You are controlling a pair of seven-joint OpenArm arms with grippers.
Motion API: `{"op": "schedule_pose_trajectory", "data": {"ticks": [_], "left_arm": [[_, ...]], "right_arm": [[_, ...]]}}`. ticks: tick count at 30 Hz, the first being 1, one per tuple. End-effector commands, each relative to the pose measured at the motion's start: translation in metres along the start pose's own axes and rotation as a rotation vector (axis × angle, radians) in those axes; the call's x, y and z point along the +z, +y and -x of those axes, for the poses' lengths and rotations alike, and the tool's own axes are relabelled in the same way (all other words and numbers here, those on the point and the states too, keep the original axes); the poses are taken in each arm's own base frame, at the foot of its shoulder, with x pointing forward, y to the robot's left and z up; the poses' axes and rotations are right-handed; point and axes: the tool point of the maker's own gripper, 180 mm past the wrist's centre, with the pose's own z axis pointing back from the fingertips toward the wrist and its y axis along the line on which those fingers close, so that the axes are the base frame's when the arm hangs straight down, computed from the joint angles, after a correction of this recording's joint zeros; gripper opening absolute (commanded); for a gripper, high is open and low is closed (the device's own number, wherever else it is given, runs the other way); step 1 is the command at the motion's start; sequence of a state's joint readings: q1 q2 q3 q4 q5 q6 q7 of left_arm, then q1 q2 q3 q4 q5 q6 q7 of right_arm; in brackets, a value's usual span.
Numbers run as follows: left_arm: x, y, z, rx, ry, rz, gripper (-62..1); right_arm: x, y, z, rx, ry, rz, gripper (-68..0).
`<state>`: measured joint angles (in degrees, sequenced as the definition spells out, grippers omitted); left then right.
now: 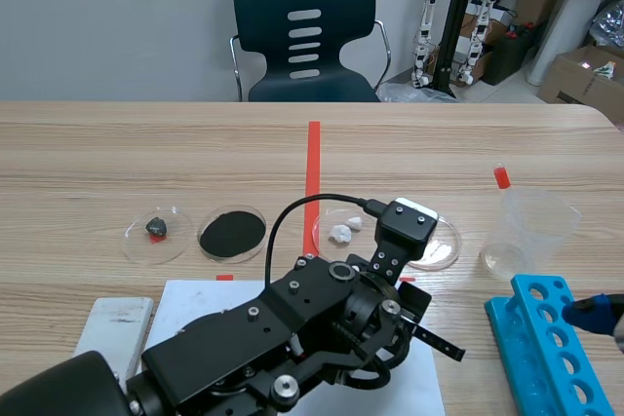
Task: Put the right mineral back
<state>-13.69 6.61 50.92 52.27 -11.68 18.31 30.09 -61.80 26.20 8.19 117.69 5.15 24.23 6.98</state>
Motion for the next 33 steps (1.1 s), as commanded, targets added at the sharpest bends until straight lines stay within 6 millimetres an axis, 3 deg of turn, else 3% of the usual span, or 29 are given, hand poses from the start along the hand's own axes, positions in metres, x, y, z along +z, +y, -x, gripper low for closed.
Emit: {"op": "schedule_pose_trajectory", "data": {"ticks": [1, 8, 22, 25, 33], "left_arm": [[0.0026, -0.0117, -0.0236, 0.015, -0.056, 0.024, -50.2], [0.0026, -0.0146, -0.0198, 0.040, -0.039, 0.038, -49.7], [0.0026, -0.0153, -0.0195, 0.048, -0.038, 0.042, -5.6], [0.0027, -0.0154, -0.0196, 0.048, -0.038, 0.042, 0.9], [0.0077, -0.0163, -0.0228, 0.053, -0.054, 0.048, 1.4]], "right_arm": [[0.0007, -0.0028, -0.0083, 0.009, -0.024, 0.007, -1.9], [0.0007, -0.0028, -0.0083, 0.009, -0.024, 0.007, -1.9], [0.0007, -0.0028, -0.0083, 0.009, -0.024, 0.007, -1.9], [0.0007, -0.0028, -0.0083, 0.009, -0.024, 0.007, -1.9], [0.0007, -0.0027, -0.0083, 0.009, -0.024, 0.007, -1.9]]}}
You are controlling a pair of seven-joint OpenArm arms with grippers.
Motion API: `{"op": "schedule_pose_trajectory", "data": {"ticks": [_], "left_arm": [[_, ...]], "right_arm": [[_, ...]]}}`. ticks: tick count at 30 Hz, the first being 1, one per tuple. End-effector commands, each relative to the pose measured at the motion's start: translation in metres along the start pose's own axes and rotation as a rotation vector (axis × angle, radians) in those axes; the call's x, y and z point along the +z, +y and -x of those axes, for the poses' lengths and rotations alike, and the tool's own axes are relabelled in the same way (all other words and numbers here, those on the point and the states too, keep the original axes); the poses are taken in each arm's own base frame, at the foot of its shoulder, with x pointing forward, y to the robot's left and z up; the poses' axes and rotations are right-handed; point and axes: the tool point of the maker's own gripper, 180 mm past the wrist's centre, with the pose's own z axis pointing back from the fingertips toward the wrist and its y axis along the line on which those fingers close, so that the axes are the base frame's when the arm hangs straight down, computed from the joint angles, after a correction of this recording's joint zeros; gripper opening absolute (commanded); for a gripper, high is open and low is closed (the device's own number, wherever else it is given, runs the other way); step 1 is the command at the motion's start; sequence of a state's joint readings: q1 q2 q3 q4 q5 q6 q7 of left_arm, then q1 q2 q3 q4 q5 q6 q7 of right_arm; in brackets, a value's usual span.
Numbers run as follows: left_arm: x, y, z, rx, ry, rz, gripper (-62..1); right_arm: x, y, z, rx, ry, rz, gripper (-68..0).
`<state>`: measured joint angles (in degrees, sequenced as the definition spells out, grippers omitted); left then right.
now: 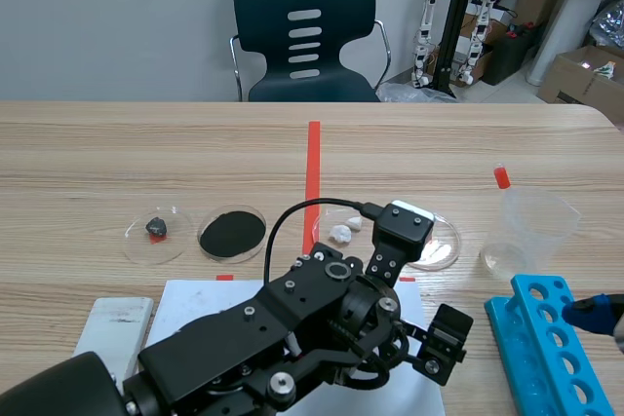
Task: Put the right mineral back
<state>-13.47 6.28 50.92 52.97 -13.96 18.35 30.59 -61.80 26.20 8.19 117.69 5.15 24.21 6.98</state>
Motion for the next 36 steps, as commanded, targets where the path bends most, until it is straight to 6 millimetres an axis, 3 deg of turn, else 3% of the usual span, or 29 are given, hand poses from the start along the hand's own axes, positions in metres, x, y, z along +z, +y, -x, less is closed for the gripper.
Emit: {"op": "schedule_pose_trajectory", "data": {"ticks": [1, 15, 36], "left_arm": [[0.009, -0.014, -0.026, 0.017, -0.070, 0.033, 1.4], [0.035, 0.002, -0.020, -0.006, 0.031, 0.029, 1.4], [0.037, 0.004, -0.021, -0.006, 0.025, 0.025, 1.4]], "right_arm": [[0.001, -0.003, -0.008, 0.009, -0.024, 0.006, -1.9], [0.001, -0.003, -0.008, 0.009, -0.024, 0.006, -1.9], [0.001, -0.003, -0.008, 0.009, -0.024, 0.006, -1.9]]}}
